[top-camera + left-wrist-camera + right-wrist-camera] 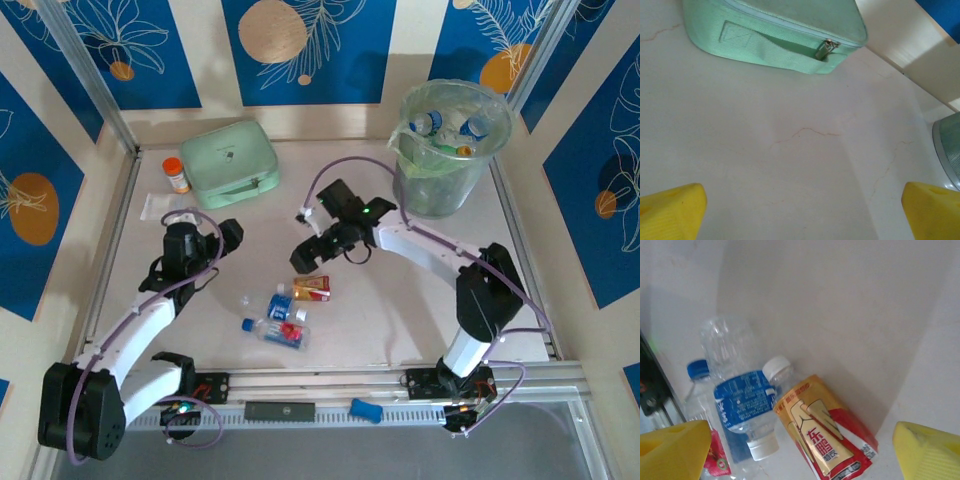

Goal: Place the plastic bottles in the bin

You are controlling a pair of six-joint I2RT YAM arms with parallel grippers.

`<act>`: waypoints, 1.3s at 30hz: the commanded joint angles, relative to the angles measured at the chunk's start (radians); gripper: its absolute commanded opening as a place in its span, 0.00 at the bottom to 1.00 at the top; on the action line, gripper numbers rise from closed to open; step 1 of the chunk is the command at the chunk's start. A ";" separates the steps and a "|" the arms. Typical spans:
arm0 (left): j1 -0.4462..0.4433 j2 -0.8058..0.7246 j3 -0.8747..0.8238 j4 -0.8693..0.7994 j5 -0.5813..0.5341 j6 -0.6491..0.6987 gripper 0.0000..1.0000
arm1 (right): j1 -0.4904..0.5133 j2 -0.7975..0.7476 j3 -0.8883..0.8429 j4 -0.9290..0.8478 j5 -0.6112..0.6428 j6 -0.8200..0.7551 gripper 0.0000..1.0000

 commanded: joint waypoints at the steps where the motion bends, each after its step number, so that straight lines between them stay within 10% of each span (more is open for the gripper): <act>1: 0.017 -0.017 -0.018 -0.023 0.003 0.004 1.00 | 0.066 0.042 0.044 -0.114 0.124 -0.086 0.95; 24: 0.024 -0.021 -0.043 -0.001 0.032 -0.014 1.00 | 0.183 0.284 0.114 -0.144 0.426 -0.179 0.95; 39: 0.024 -0.019 -0.048 0.006 0.039 -0.027 1.00 | 0.125 0.330 0.125 -0.131 0.325 -0.148 0.66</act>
